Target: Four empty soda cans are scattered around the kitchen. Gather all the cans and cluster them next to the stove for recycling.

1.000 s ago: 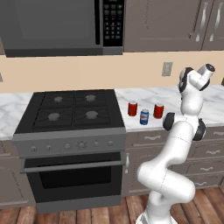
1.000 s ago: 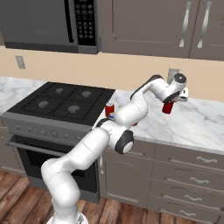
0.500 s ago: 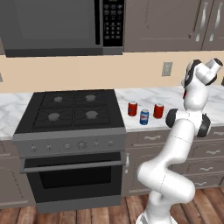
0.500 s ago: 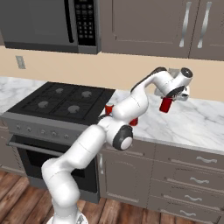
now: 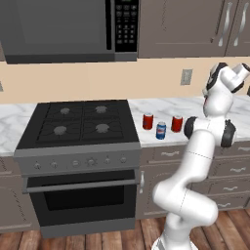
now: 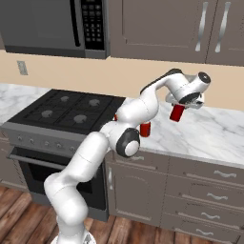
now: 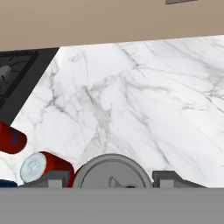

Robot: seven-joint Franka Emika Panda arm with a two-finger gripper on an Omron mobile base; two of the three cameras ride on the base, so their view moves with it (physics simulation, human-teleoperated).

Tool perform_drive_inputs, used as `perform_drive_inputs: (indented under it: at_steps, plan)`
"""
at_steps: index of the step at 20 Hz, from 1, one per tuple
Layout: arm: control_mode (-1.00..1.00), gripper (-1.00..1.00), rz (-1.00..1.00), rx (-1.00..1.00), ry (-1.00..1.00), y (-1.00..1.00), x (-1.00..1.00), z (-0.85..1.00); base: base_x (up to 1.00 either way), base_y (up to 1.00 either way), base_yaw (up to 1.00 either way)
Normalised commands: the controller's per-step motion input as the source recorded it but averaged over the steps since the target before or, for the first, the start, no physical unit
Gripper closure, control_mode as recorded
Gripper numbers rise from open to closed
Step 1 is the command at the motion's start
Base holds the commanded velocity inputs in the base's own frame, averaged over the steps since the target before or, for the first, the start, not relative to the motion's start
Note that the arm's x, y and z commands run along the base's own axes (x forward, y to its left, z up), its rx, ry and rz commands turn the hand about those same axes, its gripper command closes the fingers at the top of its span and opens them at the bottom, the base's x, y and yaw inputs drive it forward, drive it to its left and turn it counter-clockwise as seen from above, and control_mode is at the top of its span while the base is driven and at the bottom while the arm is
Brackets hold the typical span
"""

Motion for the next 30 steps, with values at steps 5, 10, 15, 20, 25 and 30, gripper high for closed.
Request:
perform_drive_inputs:
  at_steps: [5,10,15,20,25,30]
  plan:
    - [-1.0,1.0,0.0,-0.09,-0.05,0.37,-0.06,-0.25,0.0,0.0,0.0]
    - [-1.0,1.0,0.0,-0.08,-0.04,0.07,0.0,-0.18,0.0,0.0,0.0]
    - [-1.0,1.0,0.0,-0.05,-0.06,0.02,0.06,-0.22,0.0,0.0,0.0]
    - [-1.0,1.0,0.0,-0.01,-0.06,0.04,0.19,-0.06,0.0,0.0,0.0]
    - [-1.0,1.0,0.0,0.0,-0.06,0.07,0.13,0.0,0.0,0.0,0.0]
    - [-1.0,1.0,0.0,0.0,-0.04,0.08,0.23,0.0,0.0,0.0,0.0]
